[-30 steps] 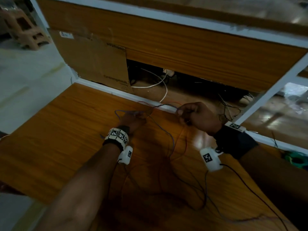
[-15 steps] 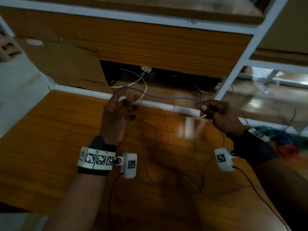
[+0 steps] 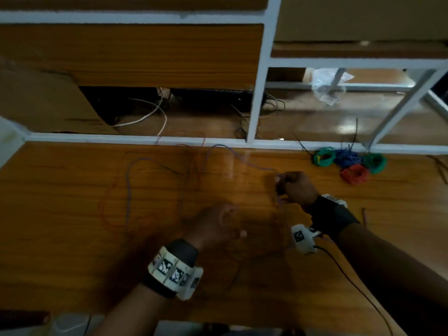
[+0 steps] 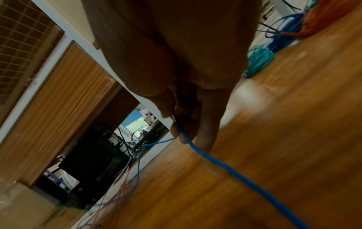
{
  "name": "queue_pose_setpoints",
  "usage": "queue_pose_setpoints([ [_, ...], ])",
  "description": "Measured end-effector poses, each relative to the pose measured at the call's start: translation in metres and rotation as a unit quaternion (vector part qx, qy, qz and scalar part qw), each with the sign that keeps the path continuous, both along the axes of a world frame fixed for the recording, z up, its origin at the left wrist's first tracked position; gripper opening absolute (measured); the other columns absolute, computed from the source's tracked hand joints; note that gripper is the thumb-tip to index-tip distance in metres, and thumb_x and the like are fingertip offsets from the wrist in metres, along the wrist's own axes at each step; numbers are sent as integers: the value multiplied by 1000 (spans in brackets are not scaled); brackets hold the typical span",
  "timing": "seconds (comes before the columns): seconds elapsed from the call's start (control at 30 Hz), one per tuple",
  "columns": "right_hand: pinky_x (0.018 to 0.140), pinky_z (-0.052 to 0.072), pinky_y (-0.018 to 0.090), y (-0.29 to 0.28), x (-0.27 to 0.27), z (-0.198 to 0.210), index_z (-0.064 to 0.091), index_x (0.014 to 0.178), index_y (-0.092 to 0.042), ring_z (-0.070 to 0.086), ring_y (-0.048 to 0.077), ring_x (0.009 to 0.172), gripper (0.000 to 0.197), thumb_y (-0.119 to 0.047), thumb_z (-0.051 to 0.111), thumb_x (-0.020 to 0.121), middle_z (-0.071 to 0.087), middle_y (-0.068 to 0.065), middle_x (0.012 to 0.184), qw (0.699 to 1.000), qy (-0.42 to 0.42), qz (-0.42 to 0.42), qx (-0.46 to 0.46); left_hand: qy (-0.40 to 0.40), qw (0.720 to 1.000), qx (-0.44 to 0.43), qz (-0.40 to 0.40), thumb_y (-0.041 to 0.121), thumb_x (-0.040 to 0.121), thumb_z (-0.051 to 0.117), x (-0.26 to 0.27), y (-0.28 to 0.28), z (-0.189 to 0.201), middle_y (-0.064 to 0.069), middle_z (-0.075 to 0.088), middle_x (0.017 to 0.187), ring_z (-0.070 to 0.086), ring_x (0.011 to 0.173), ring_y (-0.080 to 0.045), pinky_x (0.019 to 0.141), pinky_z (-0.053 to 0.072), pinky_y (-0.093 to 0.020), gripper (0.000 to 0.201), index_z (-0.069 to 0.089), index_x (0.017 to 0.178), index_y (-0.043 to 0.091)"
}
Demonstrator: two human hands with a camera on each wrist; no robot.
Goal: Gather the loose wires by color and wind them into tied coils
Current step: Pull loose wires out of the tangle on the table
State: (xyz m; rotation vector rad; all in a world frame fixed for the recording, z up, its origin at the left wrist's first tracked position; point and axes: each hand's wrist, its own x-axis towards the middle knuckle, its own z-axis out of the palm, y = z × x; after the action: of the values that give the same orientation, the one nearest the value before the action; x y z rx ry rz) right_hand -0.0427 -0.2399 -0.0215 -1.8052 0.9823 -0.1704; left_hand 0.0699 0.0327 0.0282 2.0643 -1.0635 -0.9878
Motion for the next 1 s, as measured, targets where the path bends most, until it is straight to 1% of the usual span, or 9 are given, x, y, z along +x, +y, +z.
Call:
queue_pose_setpoints([
  [0.13, 62, 51, 45, -9, -45, 2, 63, 73, -12, 64, 33, 65, 37, -37, 66, 99, 67, 11, 70, 989, 77, 92, -87, -227, 951, 143, -151, 54, 77, 77, -62, -23, -34, 0, 35, 151, 33, 139, -30, 114, 31, -41, 83, 37, 147, 36],
  [0.3, 76, 51, 34, -12, -130, 12, 75, 102, -17, 68, 17, 92, 14, -28, 72, 94, 74, -2, 105, 960, 65, 218, -166, -350, 908, 153, -173, 37, 75, 71, -100, -25, -49, -1, 38, 133, 37, 122, -28, 95, 35, -40, 60, 47, 131, 35],
  [0.43, 83, 50, 29, -28, -196, -5, 80, 93, -31, 61, 8, 93, 15, -43, 75, 87, 65, -16, 110, 910, 111, 317, -243, -349, 914, 127, -166, 39, 84, 66, -116, -35, -45, -2, 40, 130, 37, 122, -28, 96, 37, -40, 49, 53, 130, 36],
  [0.53, 71, 47, 35, -40, -226, -36, 65, 67, -25, 59, 22, 68, 35, -50, 55, 89, 66, -4, 75, 883, 135, 332, -304, -292, 943, 94, -127, 49, 90, 60, -140, -55, -44, -7, 47, 135, 43, 126, -29, 102, 43, -40, 54, 51, 139, 29],
  [0.63, 86, 52, 38, -39, -239, -43, 73, 88, -26, 66, 27, 91, 28, -41, 50, 96, 75, 0, 96, 868, 100, 346, -342, -239, 964, 38, -114, 65, 89, 44, -173, -89, -43, -4, 41, 154, 36, 142, -27, 112, 35, -35, 71, 42, 149, 27],
  [0.7, 97, 49, 40, -36, -242, -42, 74, 99, -29, 62, 26, 104, 32, -47, 48, 97, 74, 0, 109, 861, 93, 366, -340, -268, 952, 44, -140, 53, 94, 53, -194, -112, -51, 1, 36, 157, 30, 145, -25, 116, 29, -37, 65, 35, 152, 28],
  [0.87, 88, 51, 52, -47, -256, -37, 56, 72, -39, 62, 22, 85, 11, -33, 54, 82, 67, -5, 84, 913, 115, 335, -203, -322, 932, 46, -161, 23, 91, 59, -232, -141, -68, -4, 62, 127, 51, 120, -28, 105, 38, -41, 33, 63, 124, 22],
  [0.93, 106, 43, 55, -47, -264, -26, 63, 80, -26, 66, 21, 87, 20, -39, 52, 91, 70, 3, 87, 933, 91, 306, -167, -291, 945, 4, -152, 24, 90, 56, -225, -137, -65, -5, 70, 108, 59, 104, -29, 90, 47, -40, 26, 73, 109, 21],
  [1.0, 108, 41, 42, -43, -269, 2, 72, 102, -15, 63, 17, 109, 48, -55, 46, 104, 71, 12, 111, 946, 81, 277, -148, -212, 969, -60, -112, 37, 93, 51, -209, -133, -52, 2, 72, 98, 62, 90, -15, 79, 50, -32, 33, 75, 107, 20],
])
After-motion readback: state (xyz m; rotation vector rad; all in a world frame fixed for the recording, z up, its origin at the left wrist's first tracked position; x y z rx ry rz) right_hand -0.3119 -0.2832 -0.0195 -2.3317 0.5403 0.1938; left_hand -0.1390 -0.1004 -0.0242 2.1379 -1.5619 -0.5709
